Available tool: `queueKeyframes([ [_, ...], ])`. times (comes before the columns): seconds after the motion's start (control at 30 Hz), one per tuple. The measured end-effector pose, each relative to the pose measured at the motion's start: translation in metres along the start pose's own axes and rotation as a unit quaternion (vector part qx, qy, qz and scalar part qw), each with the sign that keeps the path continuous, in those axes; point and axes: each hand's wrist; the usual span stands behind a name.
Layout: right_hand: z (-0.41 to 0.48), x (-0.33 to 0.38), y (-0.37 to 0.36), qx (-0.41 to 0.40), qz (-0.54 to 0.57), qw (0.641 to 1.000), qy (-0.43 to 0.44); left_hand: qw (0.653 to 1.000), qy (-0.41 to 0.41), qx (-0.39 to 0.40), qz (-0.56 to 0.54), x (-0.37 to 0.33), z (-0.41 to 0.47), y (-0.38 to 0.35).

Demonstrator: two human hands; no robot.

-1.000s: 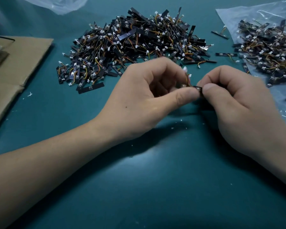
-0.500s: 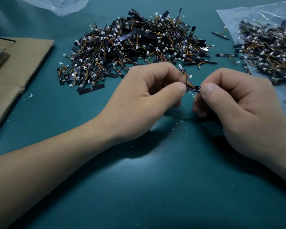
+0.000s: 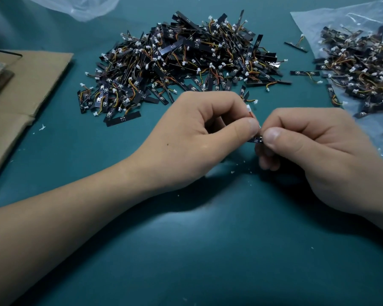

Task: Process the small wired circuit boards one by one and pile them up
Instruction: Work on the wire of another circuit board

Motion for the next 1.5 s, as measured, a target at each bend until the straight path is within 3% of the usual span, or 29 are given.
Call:
queueKeyframes([
  [0.3,-0.0009,-0.0003,-0.0015,-0.009,-0.115,0.992,0.055,1.0,0.005,-0.014,-0.005,0.0021,0.001,-0.0007],
  [0.57,0.0041,-0.0056,-0.0019,-0.068,0.036,0.997,-0.004,0.998,0.029,-0.031,-0.037,0.003,0.0016,-0.0001],
  [0.87,0.0042,-0.0053,-0.0021,-0.045,0.044,0.998,-0.018,0.998,0.012,-0.05,-0.021,0.0012,0.002,0.0013],
  [1.3,0.0024,-0.0061,0.0006,-0.023,0.05,0.998,-0.019,0.999,0.016,0.008,0.026,-0.0039,0.0003,0.0007],
  [1.5,0.0025,-0.0049,0.0007,-0.011,0.092,0.995,-0.034,0.999,-0.003,-0.017,0.034,-0.0048,0.0006,-0.0001],
])
Point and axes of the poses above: each hand's wrist, its own z-axis towards the middle knuckle, its own y-axis out of the back of the hand, x = y × z, and after that the axes turned 7 degrees about -x, right-handed
